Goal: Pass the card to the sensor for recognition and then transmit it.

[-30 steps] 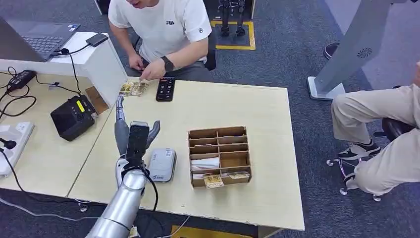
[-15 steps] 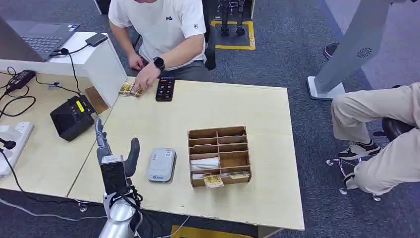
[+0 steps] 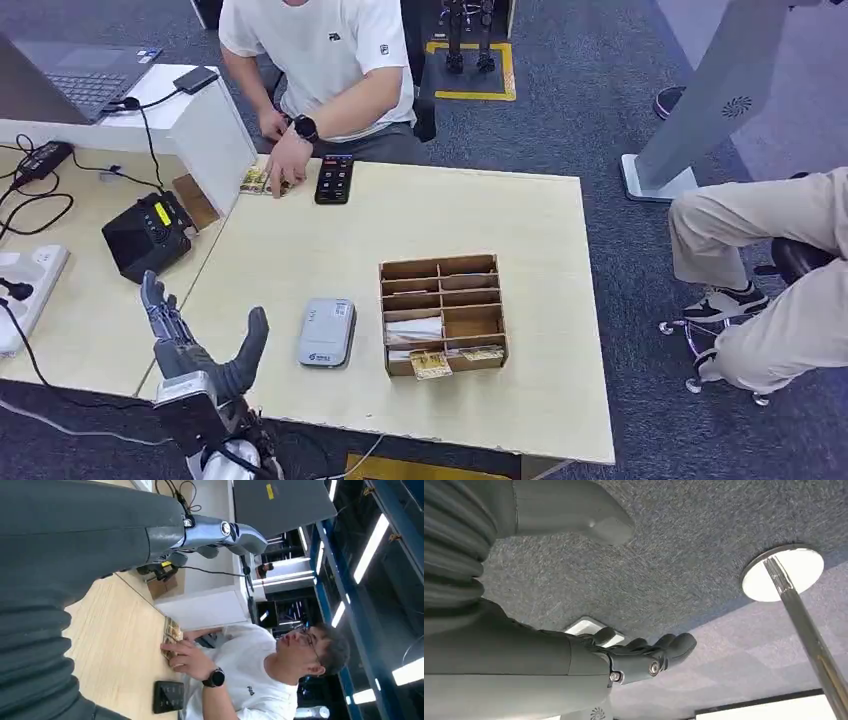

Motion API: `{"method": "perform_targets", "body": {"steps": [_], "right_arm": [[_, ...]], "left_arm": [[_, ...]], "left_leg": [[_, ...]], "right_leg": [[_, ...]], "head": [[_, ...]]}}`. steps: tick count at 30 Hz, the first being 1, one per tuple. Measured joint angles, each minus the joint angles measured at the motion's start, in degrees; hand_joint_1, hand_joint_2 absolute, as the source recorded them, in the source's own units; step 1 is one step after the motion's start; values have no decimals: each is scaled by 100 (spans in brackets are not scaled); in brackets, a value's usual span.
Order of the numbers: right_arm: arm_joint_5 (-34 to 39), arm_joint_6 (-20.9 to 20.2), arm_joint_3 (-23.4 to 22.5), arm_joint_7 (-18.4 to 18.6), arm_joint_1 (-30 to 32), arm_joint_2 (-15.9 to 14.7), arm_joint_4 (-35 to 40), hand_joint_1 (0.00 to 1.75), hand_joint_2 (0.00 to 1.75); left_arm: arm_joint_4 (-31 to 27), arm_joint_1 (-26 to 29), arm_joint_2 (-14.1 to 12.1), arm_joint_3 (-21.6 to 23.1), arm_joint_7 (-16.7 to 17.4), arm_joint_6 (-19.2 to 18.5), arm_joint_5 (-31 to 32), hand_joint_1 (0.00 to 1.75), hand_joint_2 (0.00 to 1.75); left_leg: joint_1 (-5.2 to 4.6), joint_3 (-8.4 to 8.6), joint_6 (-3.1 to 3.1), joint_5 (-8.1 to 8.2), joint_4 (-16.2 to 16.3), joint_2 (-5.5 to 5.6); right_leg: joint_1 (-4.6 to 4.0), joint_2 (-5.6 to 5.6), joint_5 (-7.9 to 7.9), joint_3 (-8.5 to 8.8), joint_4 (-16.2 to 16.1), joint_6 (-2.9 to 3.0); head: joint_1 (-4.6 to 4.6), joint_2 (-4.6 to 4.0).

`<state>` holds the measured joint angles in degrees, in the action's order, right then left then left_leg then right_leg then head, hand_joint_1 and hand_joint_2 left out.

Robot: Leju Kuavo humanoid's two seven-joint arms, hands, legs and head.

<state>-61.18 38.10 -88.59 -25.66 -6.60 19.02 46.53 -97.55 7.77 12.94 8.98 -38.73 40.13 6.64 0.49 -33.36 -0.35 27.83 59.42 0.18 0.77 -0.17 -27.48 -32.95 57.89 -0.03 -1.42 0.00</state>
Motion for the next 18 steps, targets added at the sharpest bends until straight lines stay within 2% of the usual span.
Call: {"method": "perform_targets", "body": {"steps": [18], "right_arm": [[70,0,0,98,26,0,52,0,175]], "left_arm": [[-572,590,164,0,-125,-7,-68,0,175]], "left_leg": [[0,0,0,0,0,0]], "right_leg": [[0,0,0,-1,0,0]], "head": [[0,0]]}}
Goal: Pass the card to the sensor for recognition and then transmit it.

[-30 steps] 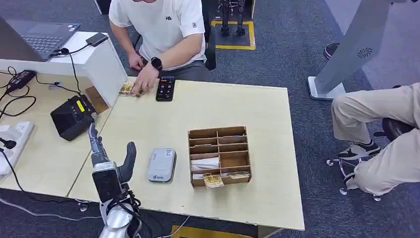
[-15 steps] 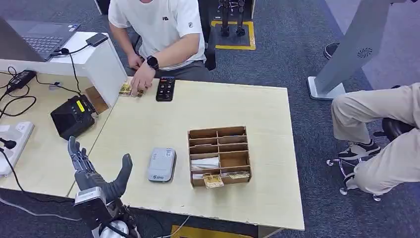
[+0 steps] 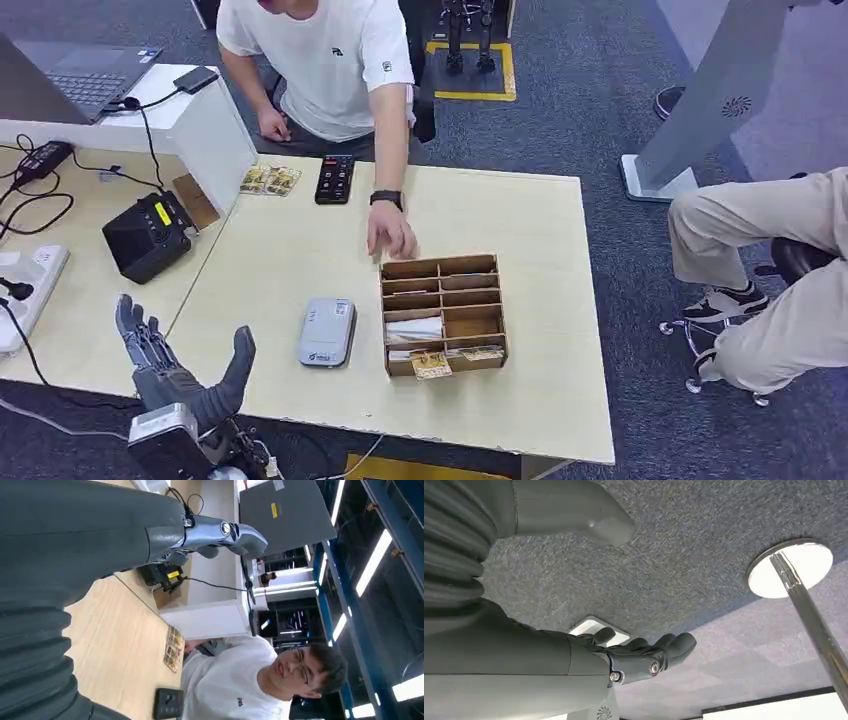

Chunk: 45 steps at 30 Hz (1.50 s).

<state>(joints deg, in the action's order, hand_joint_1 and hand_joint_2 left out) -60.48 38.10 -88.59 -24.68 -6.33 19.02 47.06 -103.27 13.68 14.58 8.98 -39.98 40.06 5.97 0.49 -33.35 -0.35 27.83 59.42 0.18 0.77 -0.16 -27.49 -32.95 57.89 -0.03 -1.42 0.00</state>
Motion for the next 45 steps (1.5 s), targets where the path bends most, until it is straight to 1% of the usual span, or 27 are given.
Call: {"method": "perform_targets", "body": {"steps": [10,30,37,41,45], "right_arm": [[15,0,0,68,10,0,31,0,175],[33,0,0,59,14,0,35,0,175],[33,0,0,85,16,0,35,0,175],[39,0,0,85,18,0,35,0,175],[48,0,0,79,19,0,35,0,175]], "left_arm": [[-50,57,0,2,0,0,-83,0,175],[-50,53,2,4,24,-2,-144,0,175],[-44,19,0,15,131,-2,-142,0,175],[48,-37,-2,120,238,-2,-173,0,175],[79,-60,-7,173,245,-2,-175,0,175]], "left_leg": [[0,0,0,0,0,0],[0,0,0,0,0,0],[0,0,0,0,0,0],[0,0,0,0,0,0],[0,0,0,0,0,0]], "right_leg": [[0,0,0,0,0,0],[0,0,0,-1,0,0],[0,0,0,-1,0,0],[0,-1,0,-2,0,0],[0,-1,0,-2,0,0]], "head": [[0,0],[0,0],[0,0],[0,0],[0,0]]}}
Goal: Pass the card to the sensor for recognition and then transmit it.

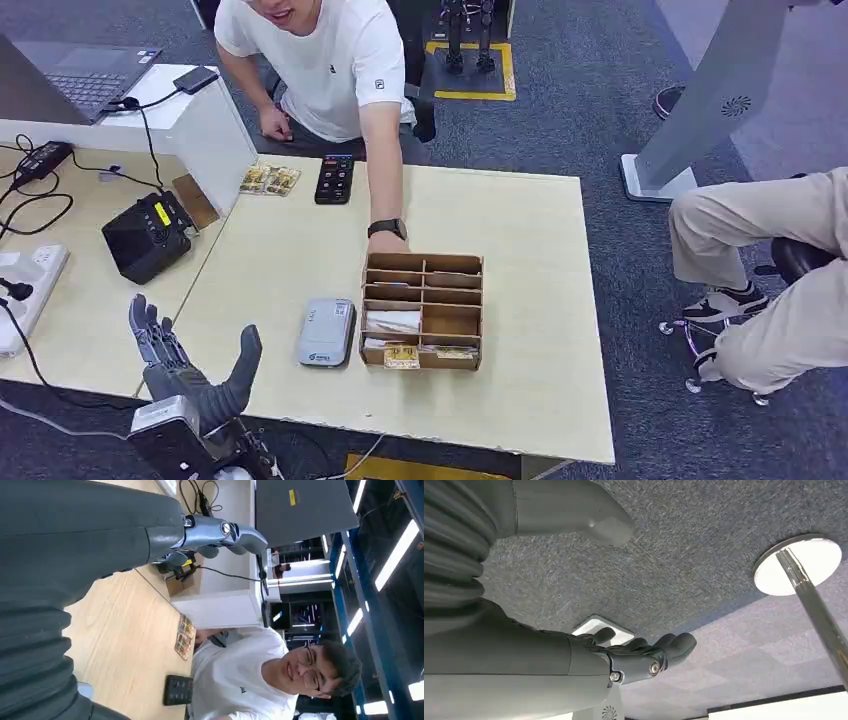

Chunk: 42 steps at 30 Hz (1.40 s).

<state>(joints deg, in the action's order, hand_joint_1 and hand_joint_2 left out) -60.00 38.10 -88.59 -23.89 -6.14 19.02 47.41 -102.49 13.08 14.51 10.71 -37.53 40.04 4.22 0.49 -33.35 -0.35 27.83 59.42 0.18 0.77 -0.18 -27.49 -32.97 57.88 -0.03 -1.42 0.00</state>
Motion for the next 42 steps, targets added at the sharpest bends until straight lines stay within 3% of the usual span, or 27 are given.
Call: {"method": "perform_targets", "body": {"steps": [42], "right_arm": [[-24,0,0,20,23,0,-2,0,175]], "left_arm": [[219,-52,-55,127,177,0,66,0,175]], "left_leg": [[0,0,0,0,0,0]], "right_leg": [[0,0,0,0,0,0]], "head": [[0,0]]}}
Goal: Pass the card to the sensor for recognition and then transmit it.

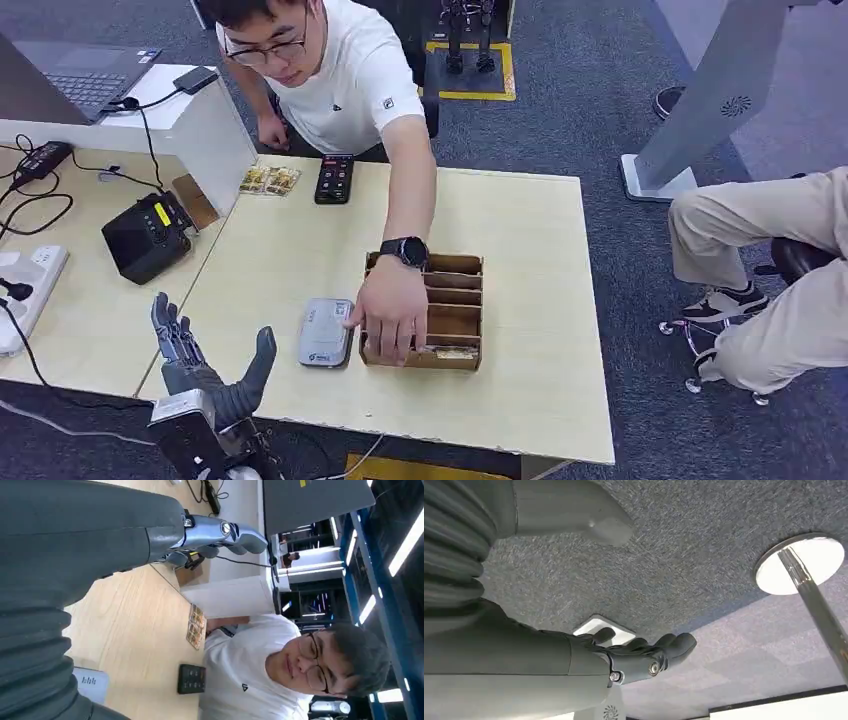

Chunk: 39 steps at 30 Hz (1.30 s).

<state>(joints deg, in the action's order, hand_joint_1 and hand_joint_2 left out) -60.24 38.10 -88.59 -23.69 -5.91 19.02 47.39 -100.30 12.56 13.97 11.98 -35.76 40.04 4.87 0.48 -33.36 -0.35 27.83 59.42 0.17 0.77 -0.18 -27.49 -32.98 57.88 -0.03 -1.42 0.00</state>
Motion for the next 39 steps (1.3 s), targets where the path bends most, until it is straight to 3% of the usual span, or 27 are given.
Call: {"method": "perform_targets", "body": {"steps": [39], "right_arm": [[87,0,0,-35,0,0,-2,0,175]], "left_arm": [[188,-44,-90,164,79,0,-157,0,175]], "left_leg": [[0,0,0,0,0,0]], "right_leg": [[0,0,0,0,0,0]], "head": [[0,0]]}}
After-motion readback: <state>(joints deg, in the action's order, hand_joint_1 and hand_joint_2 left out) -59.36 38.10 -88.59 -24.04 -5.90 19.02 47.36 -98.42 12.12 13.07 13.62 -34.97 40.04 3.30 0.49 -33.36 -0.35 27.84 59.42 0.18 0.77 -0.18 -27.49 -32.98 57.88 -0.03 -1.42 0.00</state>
